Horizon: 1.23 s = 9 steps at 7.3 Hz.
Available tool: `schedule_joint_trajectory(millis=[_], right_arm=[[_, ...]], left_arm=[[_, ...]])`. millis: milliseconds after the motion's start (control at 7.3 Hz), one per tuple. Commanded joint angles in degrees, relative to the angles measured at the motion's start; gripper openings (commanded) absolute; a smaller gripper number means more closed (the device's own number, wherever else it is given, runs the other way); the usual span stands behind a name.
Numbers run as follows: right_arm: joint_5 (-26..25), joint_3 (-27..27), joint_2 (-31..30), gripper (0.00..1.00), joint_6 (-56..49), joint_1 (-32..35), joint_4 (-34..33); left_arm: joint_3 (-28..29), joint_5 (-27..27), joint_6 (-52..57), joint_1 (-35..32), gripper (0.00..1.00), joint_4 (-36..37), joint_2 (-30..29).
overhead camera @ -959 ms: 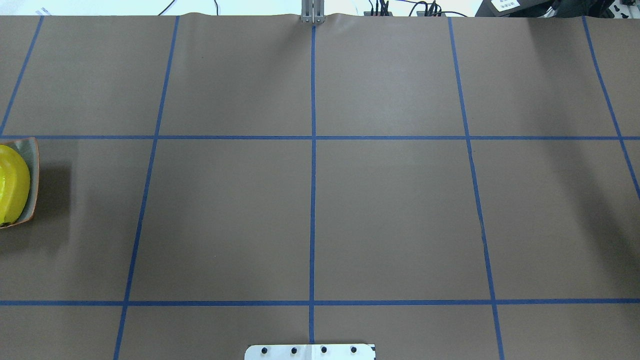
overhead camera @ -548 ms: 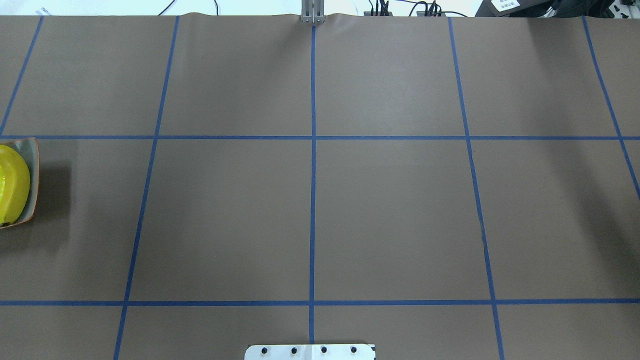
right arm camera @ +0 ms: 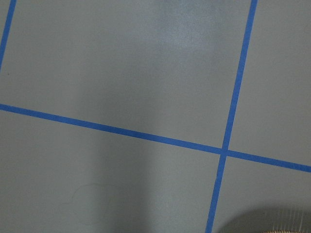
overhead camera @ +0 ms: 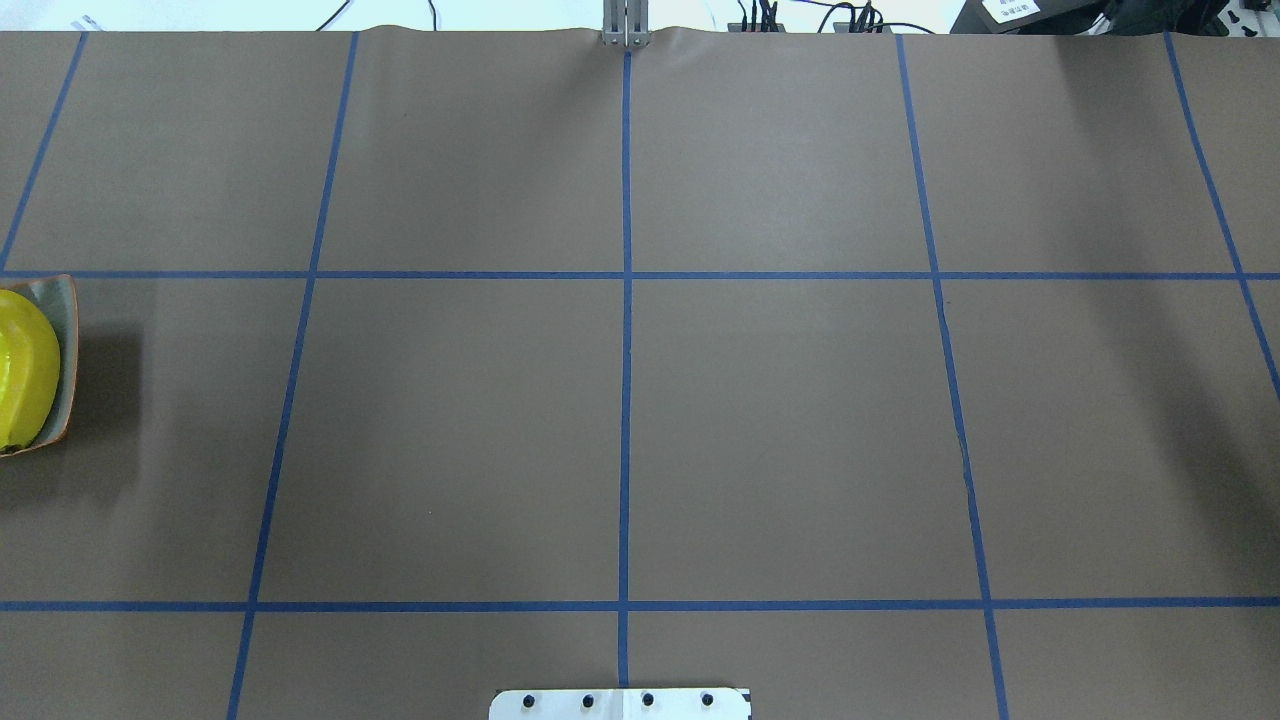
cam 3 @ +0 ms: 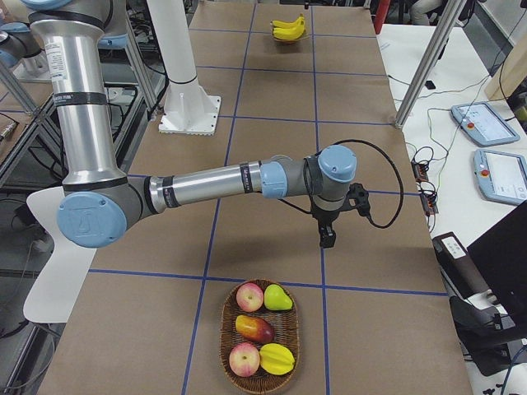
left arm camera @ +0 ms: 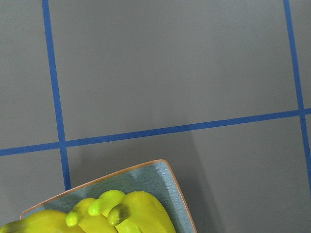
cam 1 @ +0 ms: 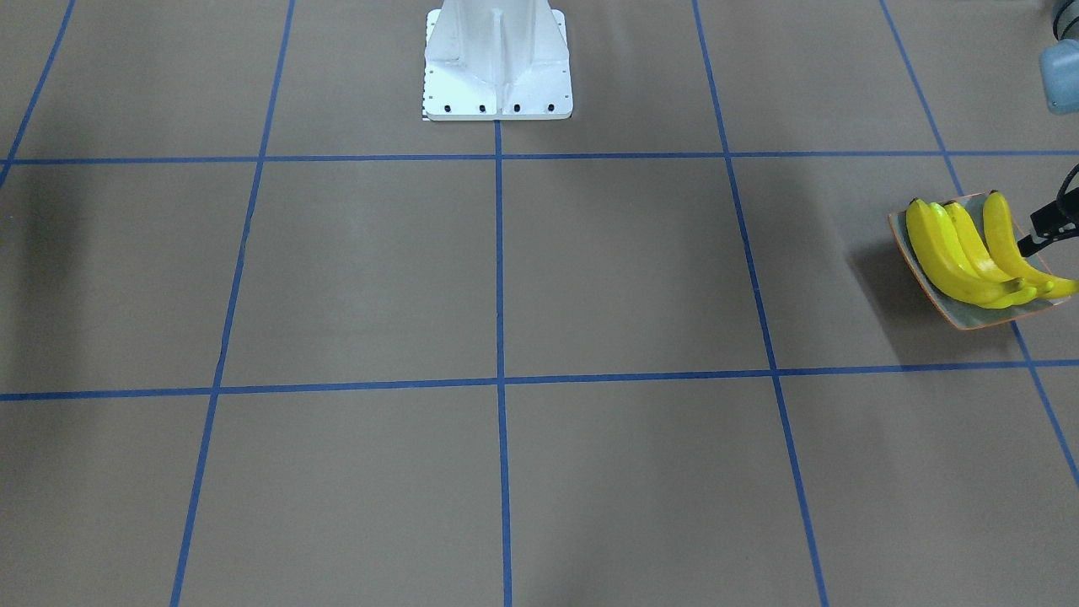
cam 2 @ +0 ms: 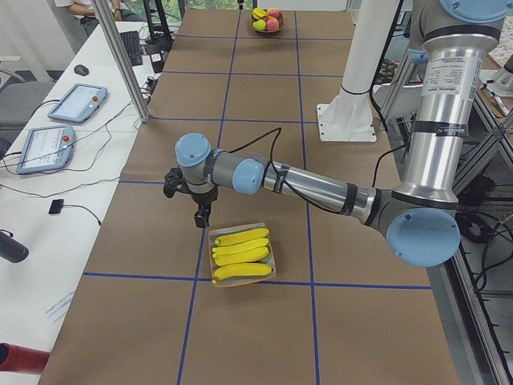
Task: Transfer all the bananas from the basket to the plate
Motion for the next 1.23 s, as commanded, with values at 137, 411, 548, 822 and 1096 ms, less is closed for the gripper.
schedule_joint_trajectory(millis=[137, 411, 548, 822, 1096], right_arm=[[0.05, 0.09, -0.09, 1.0, 0.0, 0.0, 0.0], [0.05, 0.09, -0.09, 1.0, 0.09, 0.0, 0.0], [0.05, 0.09, -0.09, 1.0, 0.09, 0.0, 0.0], [0.05, 0.09, -0.09, 1.0, 0.09, 0.0, 0.0], [0.05, 0.09, -0.09, 1.0, 0.09, 0.0, 0.0]], left_arm=[[-0.13, -1.22, -0.12, 0.0, 1.0, 0.35, 0.0], [-0.13, -2.02, -0.12, 0.0, 1.0, 0.43, 0.0], [-0.13, -2.02, -0.12, 0.0, 1.0, 0.26, 0.0], [0.05, -2.2, -0.03, 0.09, 1.0, -0.01, 0.79], [-0.13, -1.49, -0.03, 0.09, 1.0, -0.01, 0.53]])
